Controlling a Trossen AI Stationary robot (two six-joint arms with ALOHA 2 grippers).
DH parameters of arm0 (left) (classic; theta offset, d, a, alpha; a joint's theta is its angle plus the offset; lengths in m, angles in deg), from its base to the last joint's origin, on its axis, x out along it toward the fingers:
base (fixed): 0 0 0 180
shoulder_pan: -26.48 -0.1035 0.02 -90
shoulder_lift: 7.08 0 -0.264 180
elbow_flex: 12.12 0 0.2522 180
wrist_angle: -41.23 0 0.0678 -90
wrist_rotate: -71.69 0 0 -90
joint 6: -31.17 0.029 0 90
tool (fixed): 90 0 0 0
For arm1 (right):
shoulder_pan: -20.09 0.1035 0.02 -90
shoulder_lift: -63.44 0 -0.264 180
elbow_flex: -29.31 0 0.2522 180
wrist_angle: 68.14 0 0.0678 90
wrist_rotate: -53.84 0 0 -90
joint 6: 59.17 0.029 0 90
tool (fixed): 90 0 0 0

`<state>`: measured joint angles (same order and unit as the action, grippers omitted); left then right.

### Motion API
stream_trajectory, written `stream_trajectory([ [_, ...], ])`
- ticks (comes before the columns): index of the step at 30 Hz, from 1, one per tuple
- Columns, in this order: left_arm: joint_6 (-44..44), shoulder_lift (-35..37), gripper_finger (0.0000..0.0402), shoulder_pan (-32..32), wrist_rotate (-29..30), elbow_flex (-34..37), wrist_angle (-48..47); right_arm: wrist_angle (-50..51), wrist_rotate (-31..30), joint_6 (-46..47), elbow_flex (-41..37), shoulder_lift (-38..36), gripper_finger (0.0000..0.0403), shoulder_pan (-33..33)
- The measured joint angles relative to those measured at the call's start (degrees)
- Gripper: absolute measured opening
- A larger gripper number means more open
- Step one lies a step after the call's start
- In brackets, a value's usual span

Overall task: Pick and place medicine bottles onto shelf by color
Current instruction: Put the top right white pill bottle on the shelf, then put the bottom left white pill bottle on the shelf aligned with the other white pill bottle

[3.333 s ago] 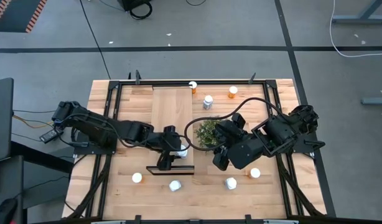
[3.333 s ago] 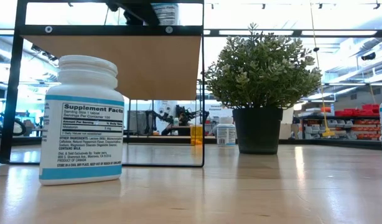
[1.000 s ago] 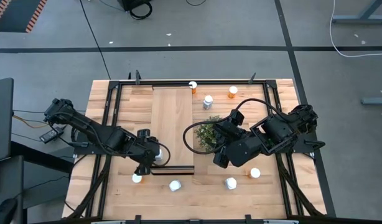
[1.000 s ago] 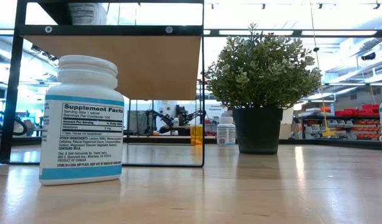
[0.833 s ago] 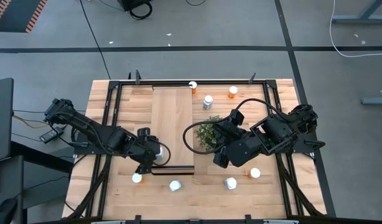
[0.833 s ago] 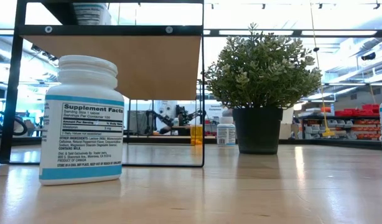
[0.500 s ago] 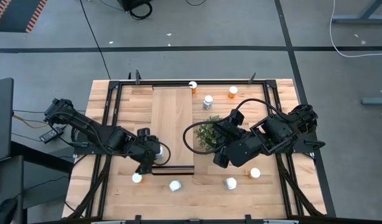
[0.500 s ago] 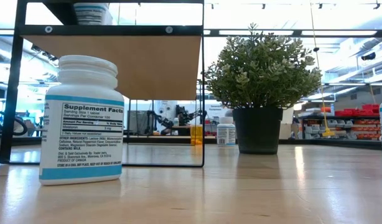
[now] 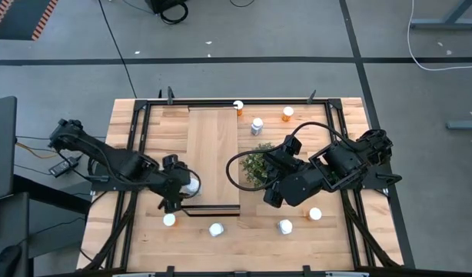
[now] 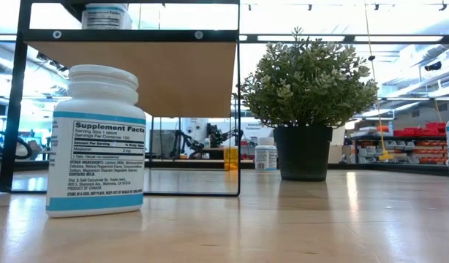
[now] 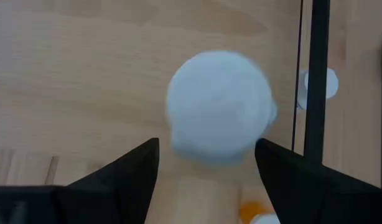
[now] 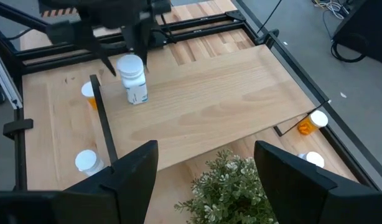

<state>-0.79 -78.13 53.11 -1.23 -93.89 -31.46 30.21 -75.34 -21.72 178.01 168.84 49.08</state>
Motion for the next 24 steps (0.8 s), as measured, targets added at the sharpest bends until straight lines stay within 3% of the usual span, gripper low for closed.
stream_trajectory([
  [6,-8.55,5.8,0.0299,2.17,0.02,-0.52,-2.02,0.1,0.02,0.28,0.0,0.0,0.0273,0.0],
  [11,-11.84,6.63,0.0302,6.54,0.07,-3.15,-0.62,0.24,0.3,1.47,0.0,0.0,0.0273,0.02],
  [17,-20.78,4.17,0.0276,14.39,1.38,-6.57,1.48,2.21,4.27,2.19,0.0,0.0,0.0273,0.34],
  [24,-24.37,-4.04,0.0236,20.78,8.92,-8.66,11.63,5.5,4.7,2.5,0.0,0.0,0.0273,2.13],
])
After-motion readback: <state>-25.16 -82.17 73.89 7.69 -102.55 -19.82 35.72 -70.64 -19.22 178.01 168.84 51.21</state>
